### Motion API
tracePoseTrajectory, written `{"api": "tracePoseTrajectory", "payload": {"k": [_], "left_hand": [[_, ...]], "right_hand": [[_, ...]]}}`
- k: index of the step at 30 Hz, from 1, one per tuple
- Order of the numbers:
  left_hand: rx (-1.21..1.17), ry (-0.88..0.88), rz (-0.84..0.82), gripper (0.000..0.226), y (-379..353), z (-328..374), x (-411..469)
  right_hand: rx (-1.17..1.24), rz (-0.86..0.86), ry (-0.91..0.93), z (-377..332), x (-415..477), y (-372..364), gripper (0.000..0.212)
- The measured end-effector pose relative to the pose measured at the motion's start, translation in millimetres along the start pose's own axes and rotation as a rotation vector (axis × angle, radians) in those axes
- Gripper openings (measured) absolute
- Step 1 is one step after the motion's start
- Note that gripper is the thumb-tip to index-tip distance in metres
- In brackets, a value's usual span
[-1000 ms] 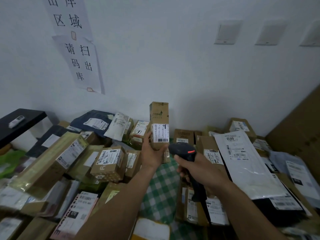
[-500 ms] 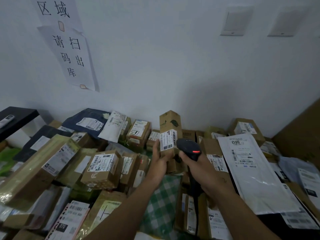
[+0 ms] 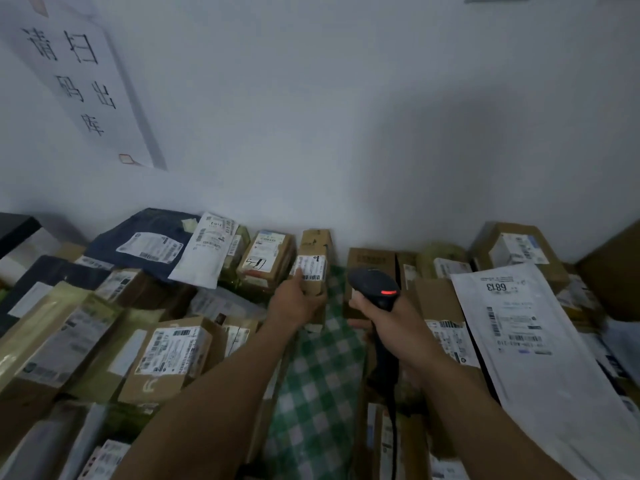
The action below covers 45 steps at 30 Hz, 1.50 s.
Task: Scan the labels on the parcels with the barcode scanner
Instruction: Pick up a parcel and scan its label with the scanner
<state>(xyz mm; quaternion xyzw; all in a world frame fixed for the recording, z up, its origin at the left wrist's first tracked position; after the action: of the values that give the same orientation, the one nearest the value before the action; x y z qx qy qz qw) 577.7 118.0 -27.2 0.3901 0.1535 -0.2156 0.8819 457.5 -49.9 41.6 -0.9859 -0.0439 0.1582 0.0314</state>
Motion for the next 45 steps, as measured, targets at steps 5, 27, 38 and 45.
{"api": "tracePoseTrajectory", "payload": {"k": [5,27,38,45], "left_hand": [[0.217,0.065,0.052,0.063,1.4,-12.2,35.6],[0.099,-0.195,0.079,0.057,-66.1,-4.6,28.0],[-0.5,0.061,-0.107,0.044,-111.4,11.6,83.3],[-0.782,0.14,-0.115,0.041,-126.0,-5.3,111.2]], "right_hand": [[0.032,-0.011,-0.031,10.4,27.8,0.2,0.037],[0.02,0.012,-0.13,9.1,3.5,29.0,0.009],[-0.025,0.081,-0.163,20.9,0.6,59.8,0.01],[-0.016,0.102,-0.16,29.3,4.9,68.9,0.017]]}}
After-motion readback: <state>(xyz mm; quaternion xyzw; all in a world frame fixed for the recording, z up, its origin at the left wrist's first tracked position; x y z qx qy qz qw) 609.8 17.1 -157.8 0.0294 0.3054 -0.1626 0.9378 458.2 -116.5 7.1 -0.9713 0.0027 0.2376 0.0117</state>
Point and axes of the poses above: each hand's wrist, its own x-axis towards the middle knuckle, its own y-axis out of the back of the hand, z = x × y, the point moved 3 cm from there along x, towards the middle knuckle, and after that the axes turned 15 degrees about -z, right-handed, at the moved point
